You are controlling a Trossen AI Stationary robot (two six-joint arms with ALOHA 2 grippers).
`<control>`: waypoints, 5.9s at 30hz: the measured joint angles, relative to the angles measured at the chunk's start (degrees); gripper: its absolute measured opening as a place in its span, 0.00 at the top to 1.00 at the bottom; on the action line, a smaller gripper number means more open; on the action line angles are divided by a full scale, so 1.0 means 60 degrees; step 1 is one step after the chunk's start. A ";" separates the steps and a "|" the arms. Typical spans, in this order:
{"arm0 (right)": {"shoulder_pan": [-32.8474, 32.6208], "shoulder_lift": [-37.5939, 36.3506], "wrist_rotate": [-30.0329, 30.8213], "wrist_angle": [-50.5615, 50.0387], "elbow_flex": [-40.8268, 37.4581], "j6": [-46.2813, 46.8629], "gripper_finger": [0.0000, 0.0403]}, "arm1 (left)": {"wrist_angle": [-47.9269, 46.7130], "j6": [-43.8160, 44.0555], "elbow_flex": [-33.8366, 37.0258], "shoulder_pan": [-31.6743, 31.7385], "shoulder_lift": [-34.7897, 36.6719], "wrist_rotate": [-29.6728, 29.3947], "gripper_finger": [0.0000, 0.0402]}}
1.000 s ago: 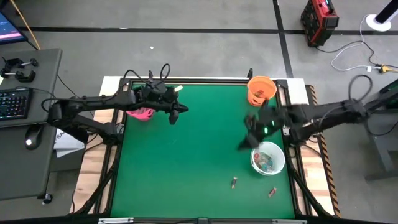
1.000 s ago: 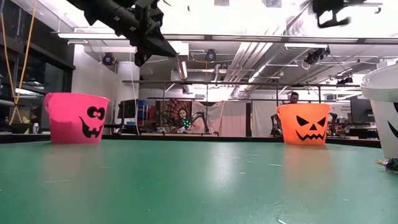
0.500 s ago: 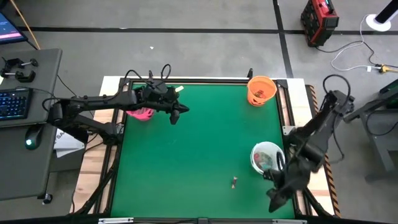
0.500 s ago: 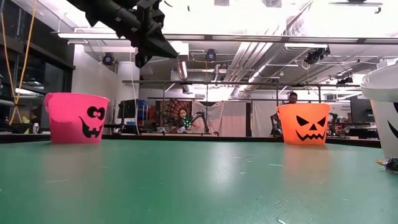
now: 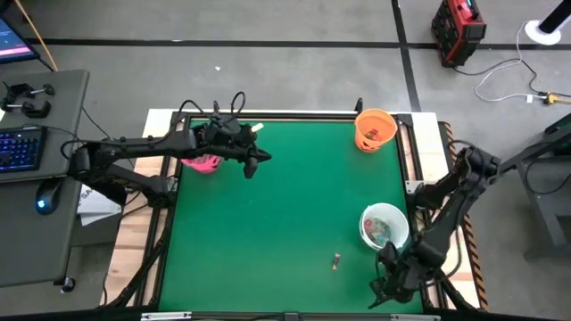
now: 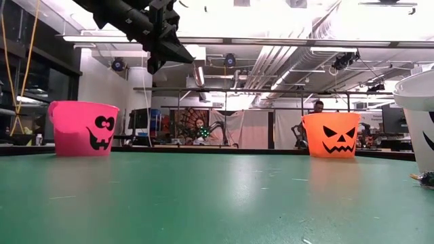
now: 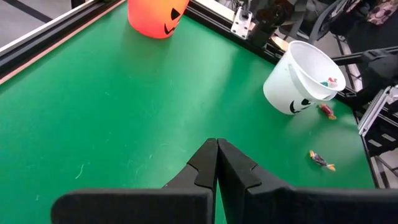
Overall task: Sort candy by brand, put in halloween buckets
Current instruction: Put the pink candy into the orange bucket
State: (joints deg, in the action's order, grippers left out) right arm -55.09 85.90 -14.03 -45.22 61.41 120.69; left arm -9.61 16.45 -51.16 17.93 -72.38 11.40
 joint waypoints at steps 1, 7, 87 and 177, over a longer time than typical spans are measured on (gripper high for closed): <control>0.0014 0.0158 0.0065 -0.0135 0.0000 -0.0131 0.36 | 0.0000 -0.0002 0.0000 0.0000 0.0000 0.0001 1.00; 0.0011 0.1146 0.1086 -0.1469 0.0804 -0.1632 0.36 | -0.0007 -0.0004 0.0000 0.0000 0.0000 -0.0001 1.00; -0.0477 0.3566 0.1505 -0.3712 0.2420 0.0166 0.65 | 0.0005 0.0991 0.0000 0.0007 0.0000 -0.0005 1.00; -0.0558 0.2085 0.0870 0.1159 -0.1220 -0.3411 0.69 | -0.0004 0.1246 0.0000 0.0004 0.0002 0.0006 1.00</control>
State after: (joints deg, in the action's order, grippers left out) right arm -58.44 98.41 -8.81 -38.27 54.09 100.23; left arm -9.63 23.92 -51.16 17.96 -72.37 11.44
